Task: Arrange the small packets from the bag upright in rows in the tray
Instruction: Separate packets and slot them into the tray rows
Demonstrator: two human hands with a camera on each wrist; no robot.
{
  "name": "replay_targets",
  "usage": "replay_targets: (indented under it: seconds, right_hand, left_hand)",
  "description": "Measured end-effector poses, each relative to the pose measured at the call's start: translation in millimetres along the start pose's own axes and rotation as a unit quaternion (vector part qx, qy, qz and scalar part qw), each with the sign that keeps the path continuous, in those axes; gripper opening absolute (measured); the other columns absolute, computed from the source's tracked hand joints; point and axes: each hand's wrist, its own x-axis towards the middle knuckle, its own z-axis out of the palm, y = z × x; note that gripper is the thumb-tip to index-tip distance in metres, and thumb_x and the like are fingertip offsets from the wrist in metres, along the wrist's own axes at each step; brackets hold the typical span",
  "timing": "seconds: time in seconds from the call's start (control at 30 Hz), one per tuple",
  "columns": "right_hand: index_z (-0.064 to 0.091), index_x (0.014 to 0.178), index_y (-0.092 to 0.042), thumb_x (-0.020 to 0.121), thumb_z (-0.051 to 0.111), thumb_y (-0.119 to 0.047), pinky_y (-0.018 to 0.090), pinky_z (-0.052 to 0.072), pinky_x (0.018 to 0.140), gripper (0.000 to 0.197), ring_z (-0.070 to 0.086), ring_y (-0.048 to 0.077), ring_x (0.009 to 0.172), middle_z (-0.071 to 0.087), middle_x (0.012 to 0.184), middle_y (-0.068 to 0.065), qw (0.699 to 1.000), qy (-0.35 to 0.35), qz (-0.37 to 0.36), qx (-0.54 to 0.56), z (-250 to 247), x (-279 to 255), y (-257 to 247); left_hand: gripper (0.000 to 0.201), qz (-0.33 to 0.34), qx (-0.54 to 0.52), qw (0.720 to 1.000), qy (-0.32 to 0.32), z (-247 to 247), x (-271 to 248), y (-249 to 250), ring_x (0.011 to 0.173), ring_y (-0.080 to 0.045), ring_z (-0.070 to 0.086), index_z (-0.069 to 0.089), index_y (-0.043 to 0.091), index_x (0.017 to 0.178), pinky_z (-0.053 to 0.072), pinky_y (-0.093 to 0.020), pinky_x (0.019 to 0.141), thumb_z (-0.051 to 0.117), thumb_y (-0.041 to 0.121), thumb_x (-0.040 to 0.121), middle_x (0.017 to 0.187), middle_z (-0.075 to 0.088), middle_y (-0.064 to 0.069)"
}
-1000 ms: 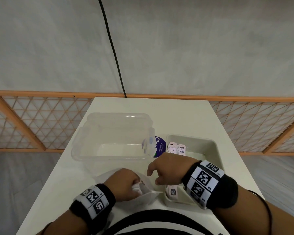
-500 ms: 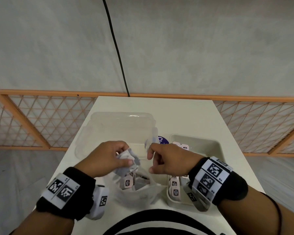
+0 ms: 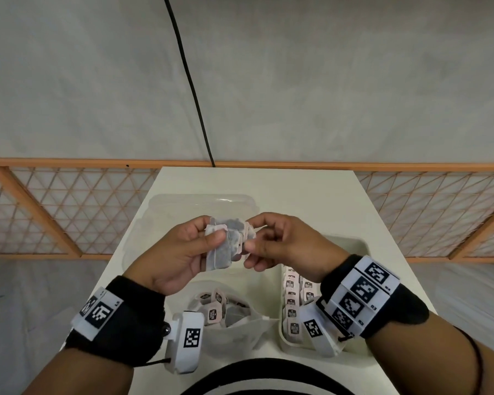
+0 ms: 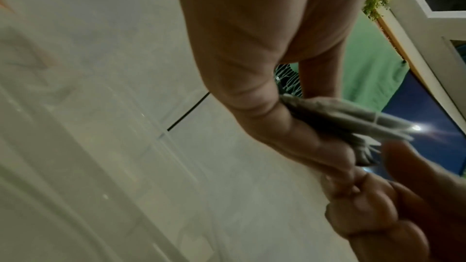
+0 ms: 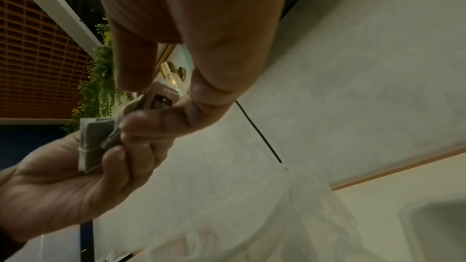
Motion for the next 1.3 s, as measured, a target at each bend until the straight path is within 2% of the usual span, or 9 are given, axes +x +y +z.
replay_targets:
  seconds: [0.13, 0.27, 0.4, 0.57, 0.67, 0.83, 1.0, 1.13, 1.3]
  right_hand:
    - [0.058, 0.115, -0.012, 0.088, 0.064, -0.006, 0.034, 0.057, 0.07, 0.029, 0.068, 0.029, 0.077, 0.068, 0.08, 0.013, 0.999, 0.028, -0.022, 0.027, -12.6, -7.2, -0.4]
    - [0.053, 0.122, -0.02, 0.086, 0.06, 0.008, 0.038, 0.056, 0.074, 0.046, 0.068, 0.032, 0.082, 0.062, 0.085, 0.014, 0.998, 0.014, -0.048, 0.025, -24.3, -16.6, 0.7]
    - [0.065, 0.099, -0.013, 0.081, 0.066, 0.01, 0.033, 0.057, 0.07, 0.029, 0.067, 0.018, 0.071, 0.065, 0.084, 0.02, 0.988, 0.086, -0.091, -0.094, -31.7, -18.5, 2.6]
    - [0.067, 0.079, -0.026, 0.078, 0.076, -0.01, 0.023, 0.052, 0.072, 0.018, 0.061, 0.004, 0.073, 0.068, 0.088, -0.002, 0.952, 0.161, -0.11, -0.236, -41.6, -18.9, 6.3]
    - [0.066, 0.082, -0.019, 0.082, 0.072, -0.011, 0.033, 0.053, 0.072, 0.01, 0.063, 0.013, 0.073, 0.071, 0.085, 0.008, 0.969, 0.138, -0.053, -0.2, -52.2, -20.8, 7.1]
    - [0.063, 0.09, -0.006, 0.087, 0.065, -0.004, 0.024, 0.051, 0.057, 0.004, 0.066, 0.017, 0.064, 0.069, 0.073, 0.008, 0.988, 0.117, 0.025, -0.094, -62.9, -24.0, 9.6]
    - [0.064, 0.096, -0.002, 0.088, 0.064, -0.003, 0.02, 0.051, 0.053, 0.008, 0.065, 0.015, 0.059, 0.067, 0.071, 0.009, 0.984, 0.125, 0.082, -0.096, -72.5, -23.0, 17.6]
    - [0.065, 0.091, -0.008, 0.087, 0.066, -0.011, 0.028, 0.059, 0.069, 0.005, 0.07, 0.02, 0.075, 0.072, 0.084, 0.012, 0.942, 0.117, 0.192, -0.248, -90.0, -13.3, 36.2]
    - [0.063, 0.096, -0.009, 0.084, 0.068, -0.003, 0.042, 0.058, 0.078, 0.014, 0.072, 0.029, 0.08, 0.072, 0.094, 0.018, 0.869, -0.012, 0.374, -0.325, -99.5, -2.6, 66.7]
  left_hand:
    - [0.04, -0.017, -0.028, 0.999, -0.005, 14.3, 4.1, -1.1, 0.086, -0.035, 0.069, 0.054, 0.004, 0.114, 0.059, -0.033, 0.07, 0.067, 0.019, 0.079, 0.108, 0.068, -0.023]
    - [0.035, -0.035, -0.061, 0.997, -0.031, 25.3, 8.7, -0.9, 0.084, -0.033, 0.07, 0.052, 0.005, 0.117, 0.06, -0.029, 0.065, 0.052, 0.018, 0.083, 0.109, 0.068, -0.02]
    - [0.035, -0.059, -0.089, 0.993, -0.053, 31.2, 13.6, -1.1, 0.082, -0.035, 0.07, 0.051, 0.006, 0.116, 0.06, -0.028, 0.06, 0.05, 0.018, 0.084, 0.108, 0.067, -0.023]
    - [0.035, -0.065, -0.088, 0.993, -0.051, 33.1, 22.7, -4.5, 0.087, -0.037, 0.069, 0.047, 0.006, 0.121, 0.06, -0.03, 0.063, 0.049, 0.018, 0.088, 0.104, 0.068, -0.024]
    - [0.032, -0.057, -0.095, 0.994, -0.026, 31.0, 26.7, -7.5, 0.092, -0.041, 0.068, 0.044, 0.007, 0.125, 0.061, -0.032, 0.067, 0.045, 0.015, 0.094, 0.107, 0.067, -0.027]
    - [0.032, -0.044, -0.089, 0.995, -0.004, 29.5, 29.4, -12.3, 0.092, -0.039, 0.069, 0.045, 0.006, 0.128, 0.06, -0.031, 0.066, 0.042, 0.014, 0.097, 0.102, 0.07, -0.02]
    - [0.031, -0.035, -0.078, 0.996, 0.006, 31.4, 32.8, -15.9, 0.093, -0.037, 0.069, 0.045, 0.005, 0.127, 0.058, -0.029, 0.063, 0.042, 0.015, 0.098, 0.1, 0.071, -0.016]
    - [0.034, -0.043, -0.068, 0.997, 0.014, 30.2, 35.7, -20.4, 0.096, -0.038, 0.068, 0.045, 0.005, 0.129, 0.059, -0.029, 0.064, 0.043, 0.016, 0.098, 0.103, 0.071, -0.017]
    - [0.036, -0.058, -0.071, 0.996, 0.017, 29.3, 36.1, -27.4, 0.094, -0.038, 0.069, 0.044, 0.004, 0.131, 0.059, -0.03, 0.064, 0.044, 0.016, 0.097, 0.106, 0.07, -0.018]
